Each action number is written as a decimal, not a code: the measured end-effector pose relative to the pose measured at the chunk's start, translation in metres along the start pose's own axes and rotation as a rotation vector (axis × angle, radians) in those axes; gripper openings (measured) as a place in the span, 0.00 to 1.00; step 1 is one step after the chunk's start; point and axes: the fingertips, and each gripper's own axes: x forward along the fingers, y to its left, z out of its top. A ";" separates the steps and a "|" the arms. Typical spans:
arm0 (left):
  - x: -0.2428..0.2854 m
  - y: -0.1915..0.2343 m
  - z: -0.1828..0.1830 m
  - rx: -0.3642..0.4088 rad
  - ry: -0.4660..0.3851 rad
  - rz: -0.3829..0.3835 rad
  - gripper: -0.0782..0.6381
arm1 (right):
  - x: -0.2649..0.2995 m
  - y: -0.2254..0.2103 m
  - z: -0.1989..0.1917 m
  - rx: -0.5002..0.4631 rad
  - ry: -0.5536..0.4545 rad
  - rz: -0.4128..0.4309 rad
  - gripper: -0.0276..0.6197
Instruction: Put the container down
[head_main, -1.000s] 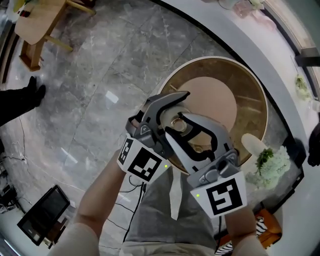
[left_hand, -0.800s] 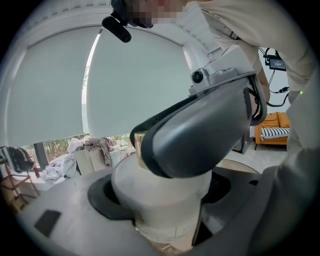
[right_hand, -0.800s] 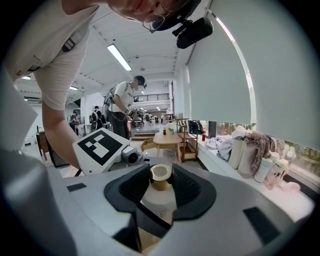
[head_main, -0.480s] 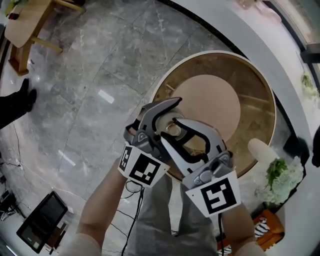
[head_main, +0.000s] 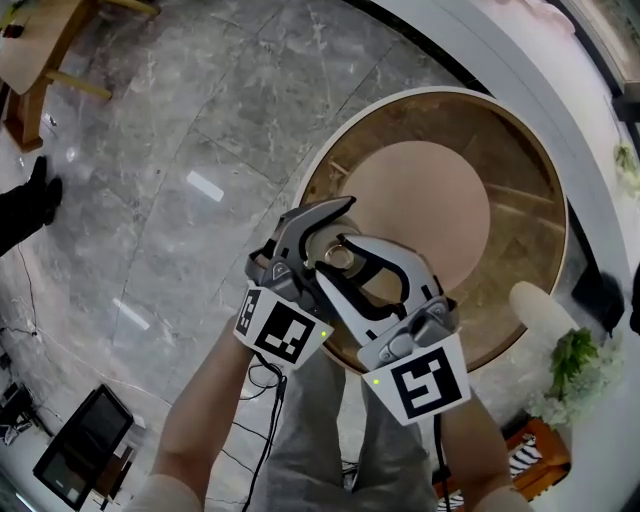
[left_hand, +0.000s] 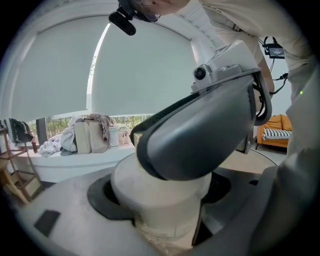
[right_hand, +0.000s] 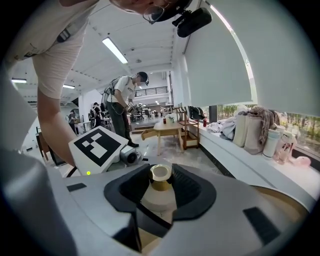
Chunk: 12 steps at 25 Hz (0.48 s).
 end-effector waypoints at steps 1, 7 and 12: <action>0.002 0.000 -0.006 -0.006 0.010 0.000 0.60 | 0.003 -0.001 -0.004 0.002 0.004 -0.003 0.26; 0.005 -0.001 -0.038 0.014 0.091 -0.005 0.60 | 0.017 -0.001 -0.026 0.025 0.028 -0.002 0.26; 0.009 -0.007 -0.060 0.024 0.168 -0.037 0.60 | 0.026 -0.001 -0.040 0.020 0.052 -0.009 0.26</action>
